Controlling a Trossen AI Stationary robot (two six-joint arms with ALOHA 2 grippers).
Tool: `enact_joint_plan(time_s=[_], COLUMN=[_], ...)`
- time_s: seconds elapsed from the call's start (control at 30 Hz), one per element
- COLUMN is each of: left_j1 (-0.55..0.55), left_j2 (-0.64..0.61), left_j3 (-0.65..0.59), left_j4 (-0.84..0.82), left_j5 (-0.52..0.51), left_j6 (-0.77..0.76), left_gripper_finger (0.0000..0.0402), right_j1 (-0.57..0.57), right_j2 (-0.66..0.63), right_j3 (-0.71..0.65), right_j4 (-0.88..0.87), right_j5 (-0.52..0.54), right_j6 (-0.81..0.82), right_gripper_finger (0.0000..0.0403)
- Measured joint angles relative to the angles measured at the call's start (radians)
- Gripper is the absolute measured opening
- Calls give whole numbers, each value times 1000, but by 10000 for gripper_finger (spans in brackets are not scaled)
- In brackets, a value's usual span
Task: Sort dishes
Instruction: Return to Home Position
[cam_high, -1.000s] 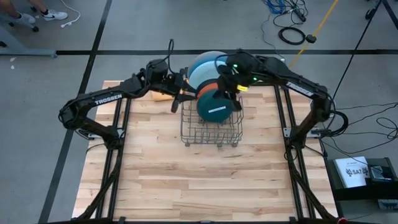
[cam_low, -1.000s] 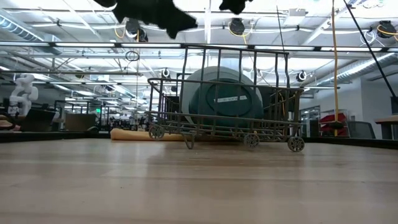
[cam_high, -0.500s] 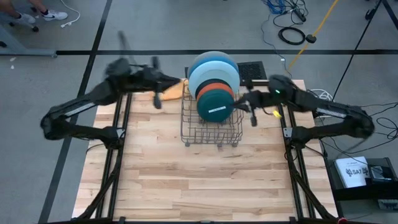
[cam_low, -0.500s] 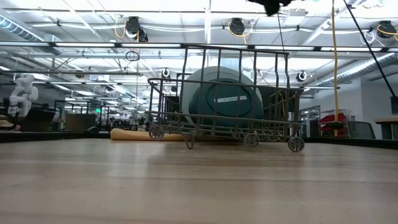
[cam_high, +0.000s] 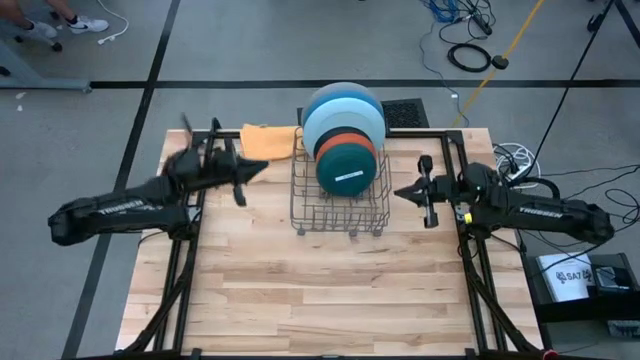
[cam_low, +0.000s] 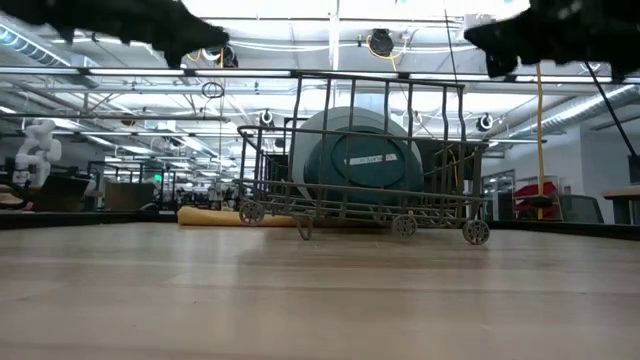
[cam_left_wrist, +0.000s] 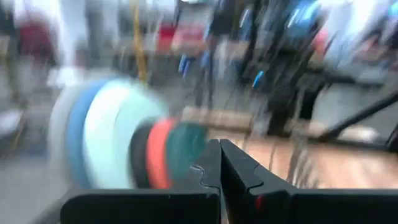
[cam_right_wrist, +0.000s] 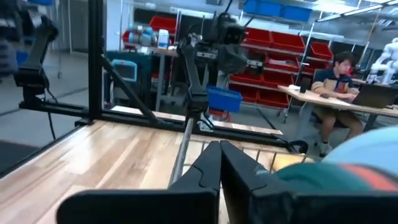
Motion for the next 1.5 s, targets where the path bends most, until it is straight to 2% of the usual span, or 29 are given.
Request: enact_joint_plan(time_s=[0.07,0.2,0.33,0.43,0.67,0.83,1.2,1.37,1.5], left_j1=[-11,-11,-13,-13,-13,-18,-18,-18,-18], left_j2=[-37,-129,-276,-397,-663,-663,-664,-664,-657], left_j3=[-120,-284,-342,-348,-348,-365,-389,-389,-389], left_j4=[202,267,197,38,-230,-259,-290,-378,-397], left_j5=[22,-47,-48,-58,-69,-68,-70,-70,-70], left_j6=[0,4,-1,22,34,37,53,51,-39], left_gripper_finger=[0,0,0,0,0,0,0,0,0], right_j1=[1,1,0,0,0,-1,-1,-1,-1], right_j2=[-42,-127,-214,-276,-420,-513,-512,-511,-511], right_j3=[-74,-189,-242,-244,-244,-244,-244,-244,-244], right_j4=[52,73,72,33,-164,-276,-347,-356,-355], right_j5=[-1,21,62,57,74,83,82,81,81], right_j6=[28,47,48,60,69,69,116,149,142], right_gripper_finger=[0,0,0,0,0,0,0,0,5])
